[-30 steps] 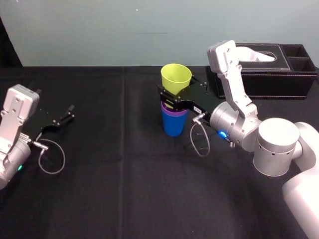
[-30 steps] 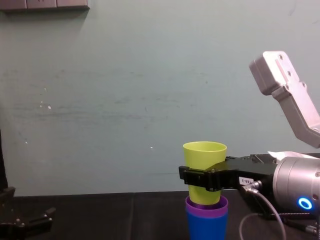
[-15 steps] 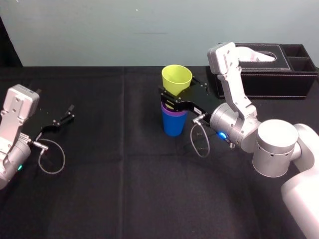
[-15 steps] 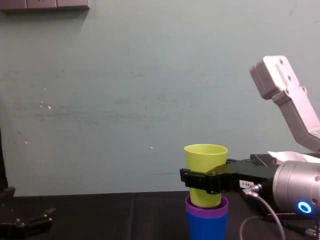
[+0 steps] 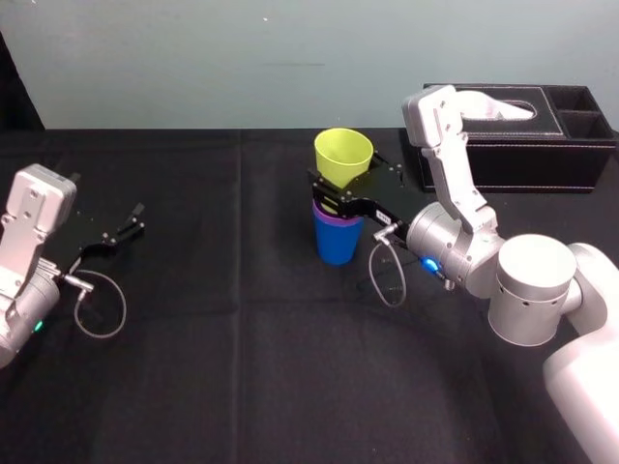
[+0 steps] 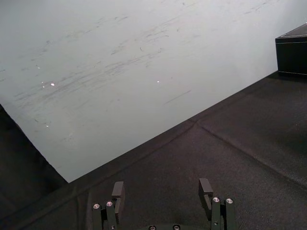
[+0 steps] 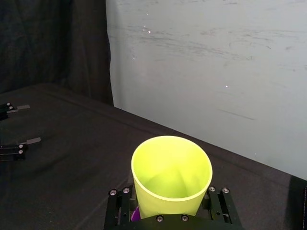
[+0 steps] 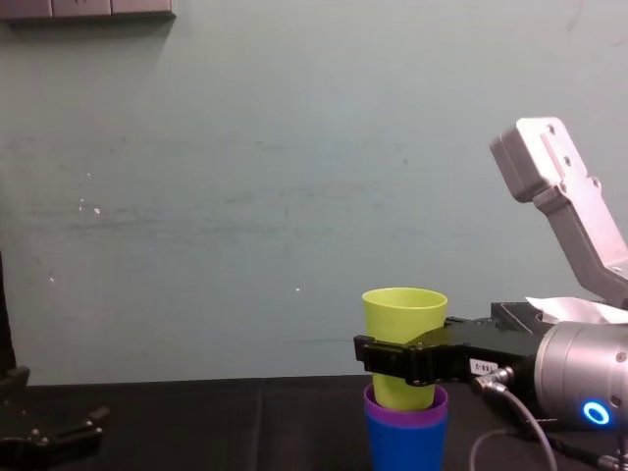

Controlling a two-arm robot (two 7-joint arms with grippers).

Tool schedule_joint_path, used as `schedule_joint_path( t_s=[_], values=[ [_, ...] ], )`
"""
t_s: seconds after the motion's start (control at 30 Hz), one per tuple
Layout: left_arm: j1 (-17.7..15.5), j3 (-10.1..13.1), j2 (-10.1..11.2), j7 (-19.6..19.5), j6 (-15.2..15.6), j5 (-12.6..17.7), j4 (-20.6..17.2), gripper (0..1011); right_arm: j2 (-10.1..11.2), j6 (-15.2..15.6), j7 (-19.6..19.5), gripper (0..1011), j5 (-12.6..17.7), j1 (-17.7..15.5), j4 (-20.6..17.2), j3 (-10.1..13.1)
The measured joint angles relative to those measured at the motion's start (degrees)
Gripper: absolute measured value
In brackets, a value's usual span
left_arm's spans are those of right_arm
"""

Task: Stack the three plastic cups sequentially using one hand.

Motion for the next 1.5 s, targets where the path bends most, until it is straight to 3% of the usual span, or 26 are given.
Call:
schedule_joint_path(
  t_s=[1.5],
  values=[
    [0.0,0.0,0.0,0.0,0.0,0.0,0.0,1011,-0.6,-1.4,0.0,724,-1.6,-0.3,2.4,-0.2]
  ],
)
